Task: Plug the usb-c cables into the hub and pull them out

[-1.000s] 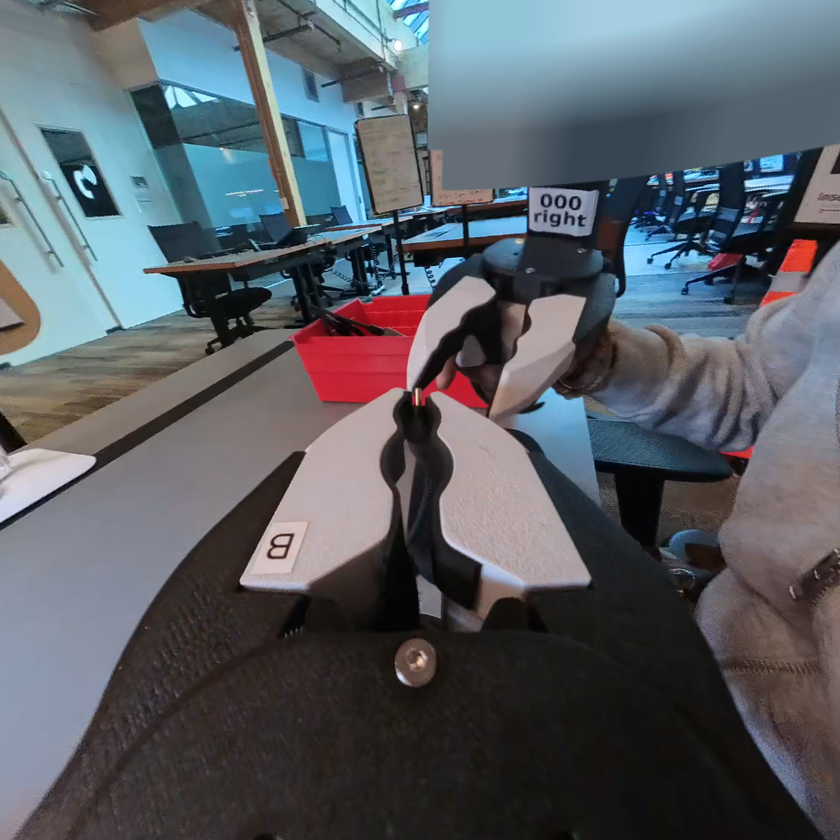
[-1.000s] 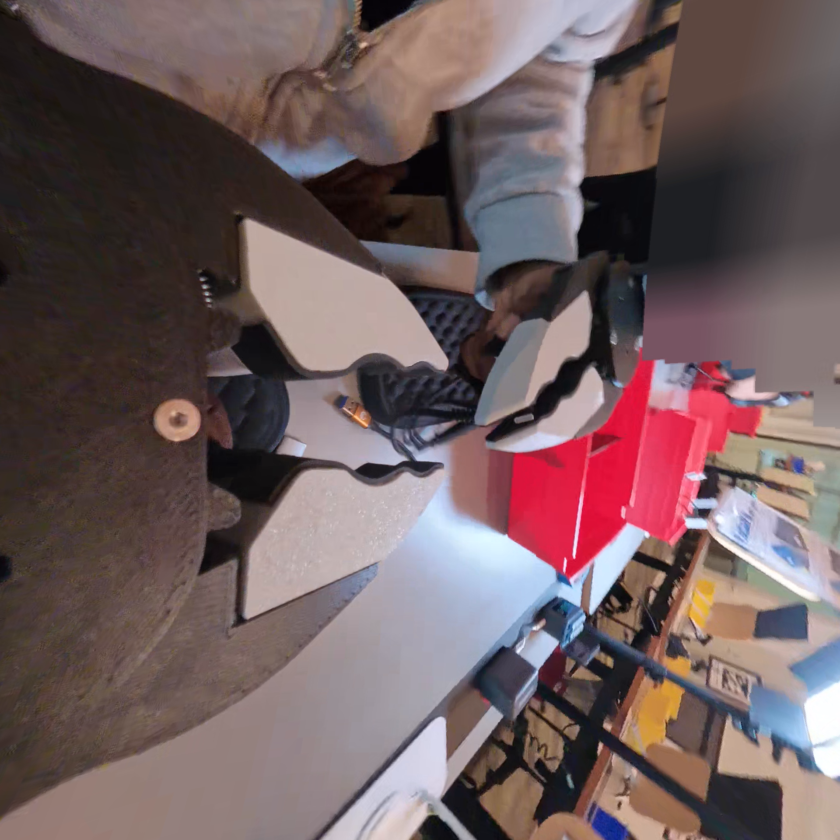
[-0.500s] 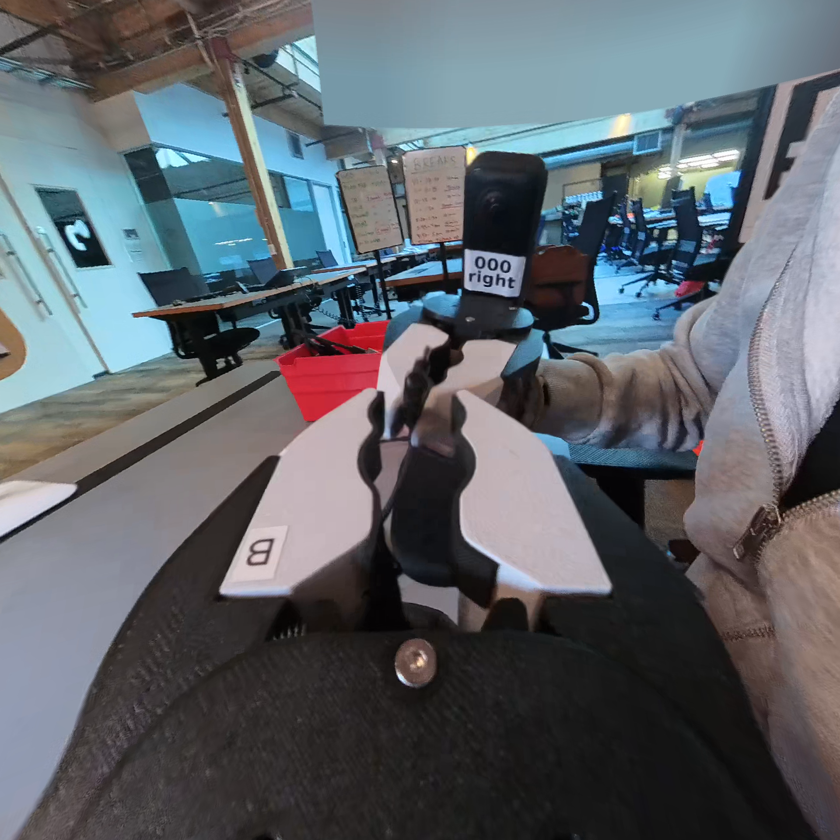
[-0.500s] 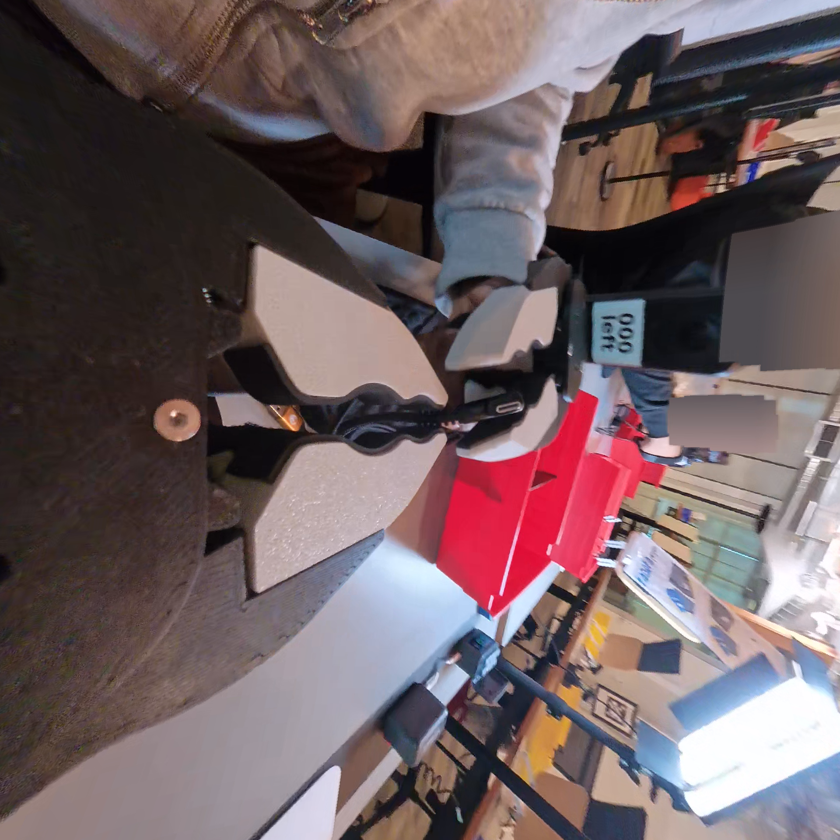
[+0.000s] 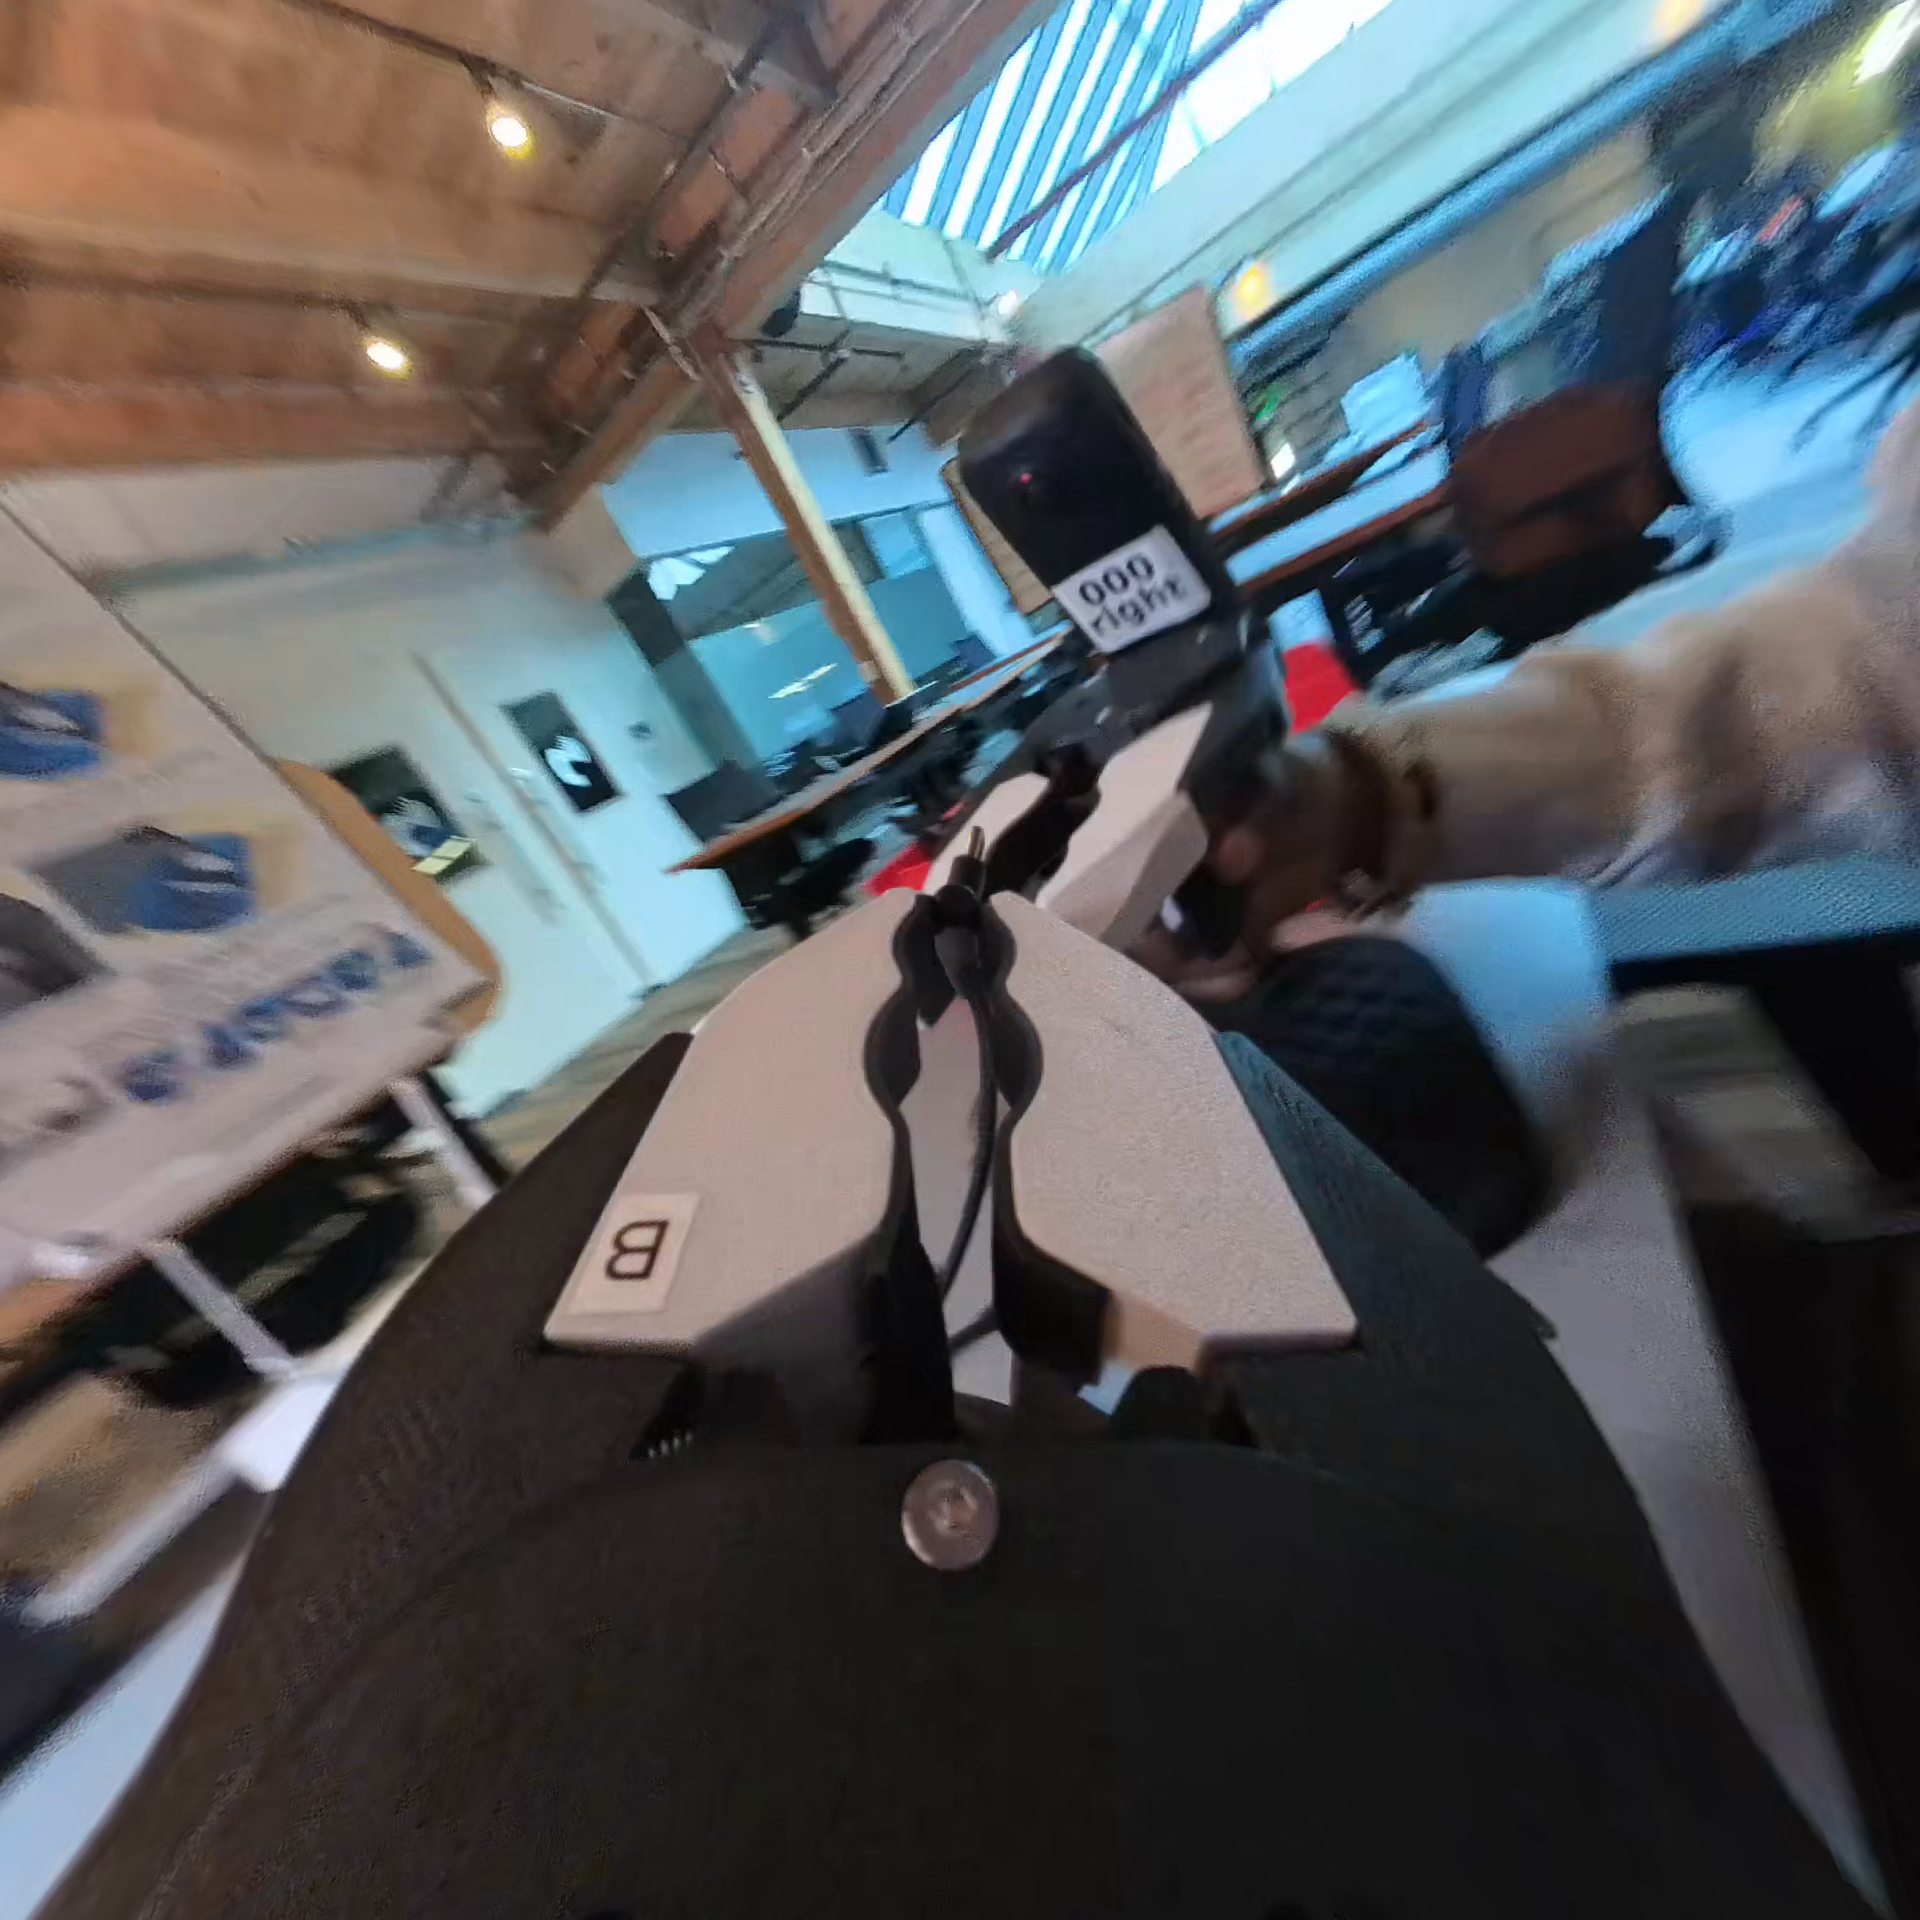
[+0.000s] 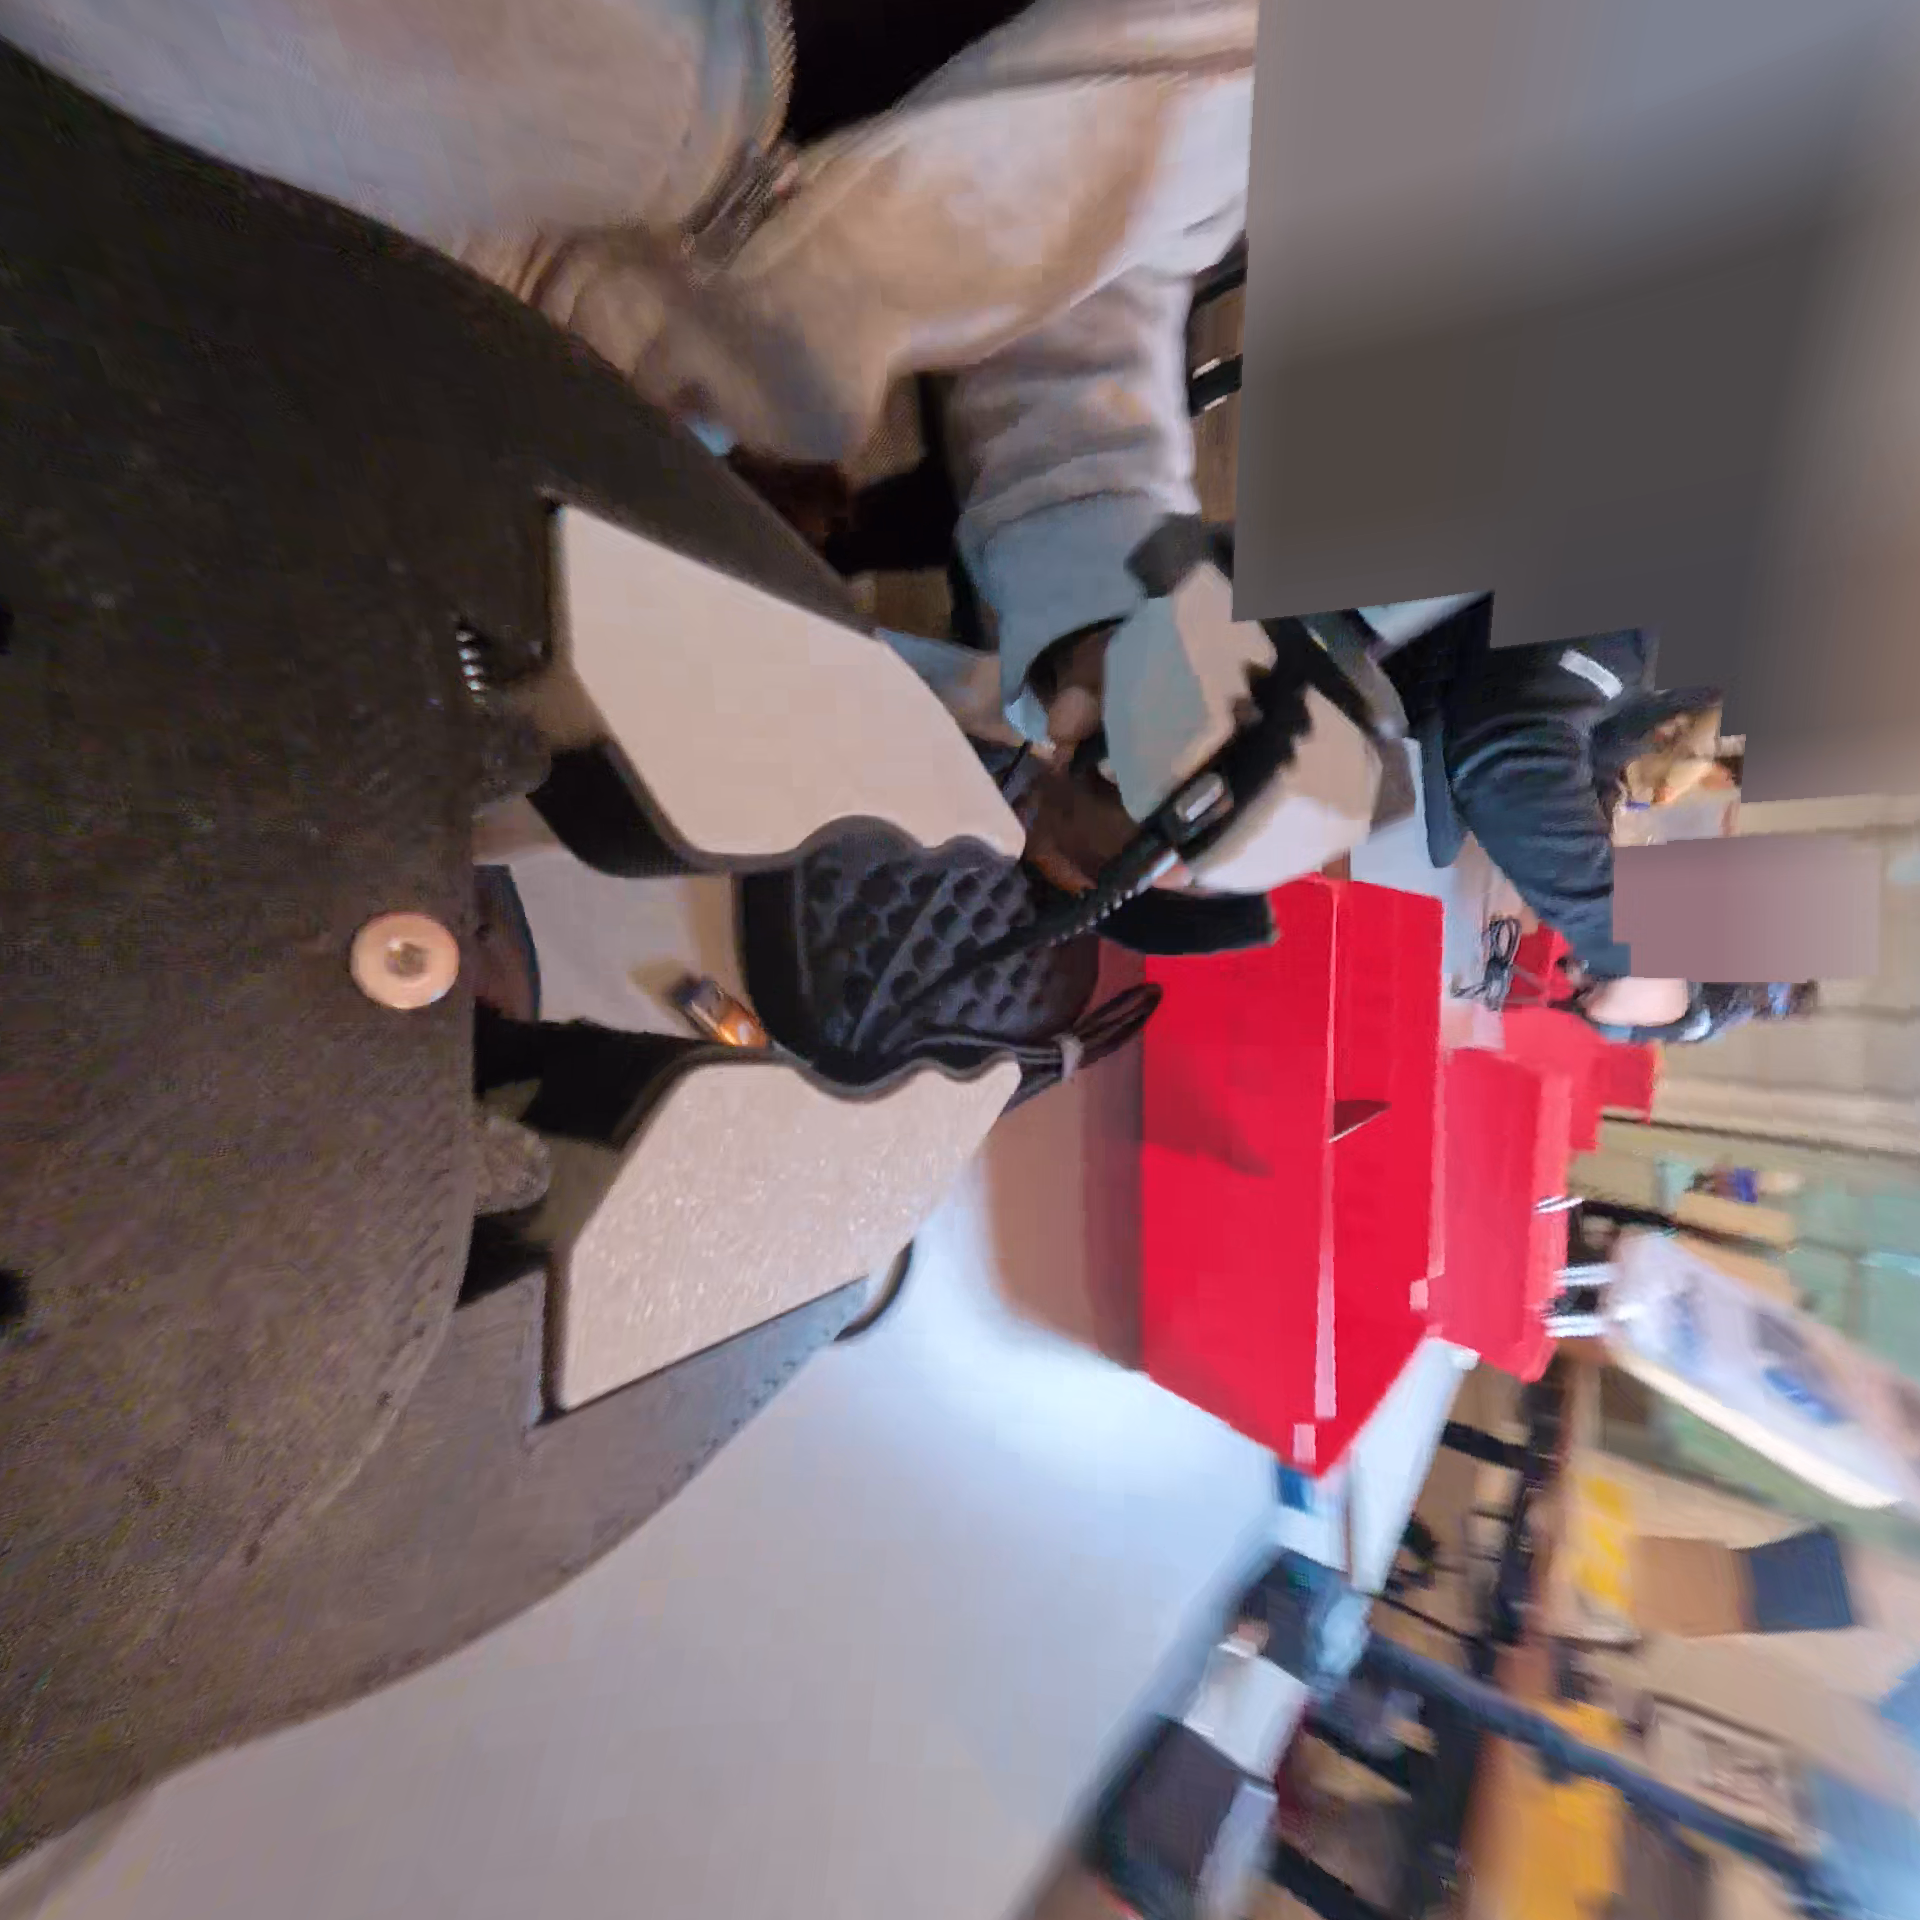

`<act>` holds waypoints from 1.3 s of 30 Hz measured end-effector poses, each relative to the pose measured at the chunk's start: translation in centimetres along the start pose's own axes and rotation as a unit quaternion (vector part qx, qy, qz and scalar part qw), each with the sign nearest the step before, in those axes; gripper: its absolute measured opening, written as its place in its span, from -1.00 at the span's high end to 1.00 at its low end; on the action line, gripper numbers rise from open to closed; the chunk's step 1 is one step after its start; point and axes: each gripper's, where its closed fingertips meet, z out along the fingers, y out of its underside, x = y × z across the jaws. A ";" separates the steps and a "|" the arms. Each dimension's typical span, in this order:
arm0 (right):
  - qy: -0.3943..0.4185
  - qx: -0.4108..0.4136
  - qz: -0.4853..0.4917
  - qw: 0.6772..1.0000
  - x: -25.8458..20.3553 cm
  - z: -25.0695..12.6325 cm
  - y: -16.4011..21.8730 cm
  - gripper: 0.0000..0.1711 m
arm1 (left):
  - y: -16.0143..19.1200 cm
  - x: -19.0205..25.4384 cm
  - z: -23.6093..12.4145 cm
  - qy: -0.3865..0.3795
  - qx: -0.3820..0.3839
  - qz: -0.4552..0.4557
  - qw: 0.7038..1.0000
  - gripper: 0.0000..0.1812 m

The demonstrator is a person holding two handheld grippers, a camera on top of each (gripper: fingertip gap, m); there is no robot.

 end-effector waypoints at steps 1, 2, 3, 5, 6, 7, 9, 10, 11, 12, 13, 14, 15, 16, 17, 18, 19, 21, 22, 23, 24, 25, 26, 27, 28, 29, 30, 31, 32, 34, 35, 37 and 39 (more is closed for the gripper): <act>-0.003 0.003 0.065 0.998 0.1 -0.4 -0.2 0.59 | 0.2 -0.1 0.0 -0.014 -0.014 0.041 0.999 0.90; -0.019 0.019 0.129 0.991 -0.3 -0.7 -0.7 0.56 | 0.6 -0.2 0.0 -0.025 -0.031 0.080 0.996 0.90; -0.030 0.039 0.184 0.982 -0.7 -0.9 -1.3 0.57 | 1.0 -0.3 0.0 -0.037 -0.046 0.114 0.992 0.90; -0.035 0.059 0.235 0.970 -1.5 -1.1 -1.8 0.61 | 1.9 -0.2 0.2 -0.046 -0.071 0.162 0.983 0.90; -0.024 0.052 0.235 0.970 -1.7 -1.1 -1.6 0.63 | 2.3 -0.1 0.3 -0.050 -0.078 0.174 0.980 0.90; 0.000 0.038 0.228 0.973 -1.6 -0.9 -1.0 0.63 | 2.6 0.2 0.5 -0.049 -0.084 0.184 0.978 0.90; 0.033 0.023 0.203 0.978 -1.4 -0.7 -0.4 0.63 | 3.1 0.7 0.7 -0.045 -0.089 0.198 0.975 0.90; 0.046 0.019 0.197 0.979 -1.1 -0.7 -0.1 0.64 | 3.2 0.9 0.8 -0.041 -0.090 0.201 0.975 0.90; 0.047 0.016 0.193 0.980 -1.1 -0.6 0.0 0.68 | 3.3 1.1 0.8 -0.038 -0.092 0.206 0.974 0.90; 0.041 0.017 0.190 0.981 -1.3 -0.5 0.0 0.73 | 3.3 1.2 0.8 -0.036 -0.094 0.211 0.972 0.90; 0.037 0.016 0.189 0.981 -1.3 -0.3 0.1 0.78 | 3.4 1.3 0.9 -0.034 -0.096 0.215 0.971 0.90; 0.036 0.014 0.188 0.981 -1.3 -0.2 0.2 0.82 | 3.3 1.3 0.8 -0.032 -0.095 0.217 0.971 0.90; 0.036 0.013 0.185 0.982 -1.3 -0.1 0.2 0.86 | 3.3 1.4 0.8 -0.031 -0.095 0.218 0.971 0.90; 0.032 0.013 0.184 0.982 -1.3 -0.1 0.2 0.86 | 3.2 1.4 0.7 -0.030 -0.095 0.218 0.971 0.90; 0.026 0.011 0.181 0.983 -1.4 -0.1 0.3 0.87 | 3.2 1.5 0.6 -0.026 -0.094 0.215 0.972 0.90; 0.024 0.006 0.175 0.984 -1.5 -0.1 0.5 0.87 | 3.4 1.7 0.6 -0.018 -0.096 0.197 0.976 0.90; 0.025 0.002 0.160 0.987 -1.5 -0.1 0.7 0.88 | 3.5 1.9 0.6 -0.010 -0.098 0.159 0.982 0.89; 0.033 0.010 0.113 0.993 -1.3 -0.3 0.8 0.87 | 3.8 2.0 0.5 0.002 -0.100 0.022 0.995 0.83; 0.040 0.016 0.083 0.996 -1.2 -0.5 0.7 0.88 | 3.9 1.7 0.4 0.000 -0.097 -0.073 0.993 0.77; 0.045 0.023 0.044 0.998 -1.2 -0.7 0.5 0.88 | 3.9 1.5 0.3 0.004 -0.090 -0.182 0.979 0.71; 0.055 0.029 -0.003 0.998 -1.2 -0.9 0.3 0.88 | 4.0 1.3 0.1 0.014 -0.083 -0.291 0.953 0.71; 0.059 0.031 -0.053 0.996 -1.3 -1.1 0.2 0.88 | 4.1 0.8 -0.1 0.014 -0.078 -0.389 0.918 0.69; 0.059 0.029 -0.098 0.993 -1.6 -1.1 0.1 0.88 | 3.6 1.0 -0.3 0.043 -0.059 -0.482 0.873 0.67; 0.061 0.026 -0.133 0.989 -1.8 -1.1 0.1 0.88 | 2.7 1.3 -0.3 0.085 -0.036 -0.562 0.822 0.66; 0.057 0.026 -0.160 0.985 -2.0 -1.0 -0.1 0.88 | 2.0 1.5 -0.4 0.116 -0.016 -0.616 0.779 0.67; 0.051 0.032 -0.180 0.982 -2.3 -1.0 -0.4 0.88 | 1.7 1.6 -0.4 0.127 -0.010 -0.646 0.753 0.68; 0.045 0.041 -0.197 0.978 -2.5 -1.0 -0.8 0.88 | 1.9 1.9 -0.2 0.129 -0.019 -0.658 0.742 0.68; 0.037 0.045 -0.212 0.976 -2.7 -1.0 -1.0 0.87 | 2.0 2.3 -0.1 0.134 -0.031 -0.663 0.736 0.69; 0.026 0.043 -0.222 0.974 -2.9 -1.0 -1.0 0.87 | 1.7 2.5 0.1 0.144 -0.032 -0.670 0.728 0.70; 0.008 0.042 -0.235 0.971 -3.1 -1.0 -0.9 0.88 | 1.3 2.7 0.2 0.160 -0.031 -0.685 0.710 0.76; -0.002 0.042 -0.240 0.970 -3.3 -1.0 -0.9 0.87 | 1.1 2.8 0.2 0.169 -0.029 -0.688 0.705 0.77; -0.012 0.041 -0.249 0.967 -3.4 -0.9 -0.8 0.87 | 1.1 3.0 0.2 0.181 -0.035 -0.696 0.693 0.80; -0.021 0.039 -0.259 0.965 -3.6 -1.0 -0.8 0.87 | 0.9 3.1 0.2 0.191 -0.030 -0.702 0.685 0.83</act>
